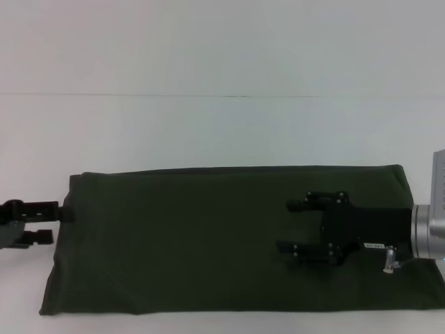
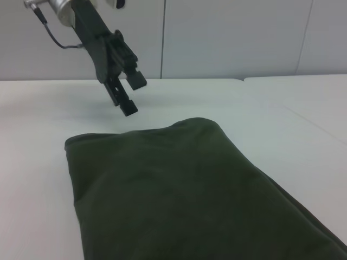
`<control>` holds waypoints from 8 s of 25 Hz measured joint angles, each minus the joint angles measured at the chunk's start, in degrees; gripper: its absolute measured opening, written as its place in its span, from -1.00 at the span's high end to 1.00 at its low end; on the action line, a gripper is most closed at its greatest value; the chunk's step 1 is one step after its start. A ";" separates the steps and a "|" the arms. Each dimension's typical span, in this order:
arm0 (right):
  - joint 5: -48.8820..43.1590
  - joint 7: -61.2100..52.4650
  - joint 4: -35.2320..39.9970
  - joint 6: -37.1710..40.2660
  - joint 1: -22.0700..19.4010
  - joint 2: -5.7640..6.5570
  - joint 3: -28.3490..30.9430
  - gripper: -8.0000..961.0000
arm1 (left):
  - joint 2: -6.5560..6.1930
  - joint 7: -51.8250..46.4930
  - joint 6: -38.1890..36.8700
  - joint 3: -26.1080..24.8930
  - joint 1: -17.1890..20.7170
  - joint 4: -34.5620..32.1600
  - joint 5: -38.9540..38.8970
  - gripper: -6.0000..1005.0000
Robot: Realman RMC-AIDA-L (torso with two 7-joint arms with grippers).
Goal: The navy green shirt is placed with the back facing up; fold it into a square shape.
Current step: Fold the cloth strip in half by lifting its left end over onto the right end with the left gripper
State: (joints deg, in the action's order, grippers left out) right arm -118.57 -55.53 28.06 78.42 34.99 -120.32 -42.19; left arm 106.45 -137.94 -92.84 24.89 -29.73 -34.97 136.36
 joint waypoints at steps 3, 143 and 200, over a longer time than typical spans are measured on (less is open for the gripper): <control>0.01 0.01 -0.17 -0.15 -0.01 0.00 0.01 -0.59 | 0.52 0.15 -0.69 0.43 -0.92 1.73 0.10 -0.71; 3.24 -0.72 0.35 1.85 -2.11 0.53 1.23 -0.59 | 1.05 -2.54 8.00 2.09 -3.10 2.74 7.48 0.83; 4.67 -0.72 0.38 4.28 -4.57 0.26 2.11 -0.59 | 1.74 -7.68 6.46 1.45 -2.59 -4.97 11.67 0.61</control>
State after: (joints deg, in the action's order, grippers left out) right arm -113.91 -56.25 28.44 82.71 30.42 -120.06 -40.08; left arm 108.19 -145.62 -86.38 26.34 -32.32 -39.94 148.02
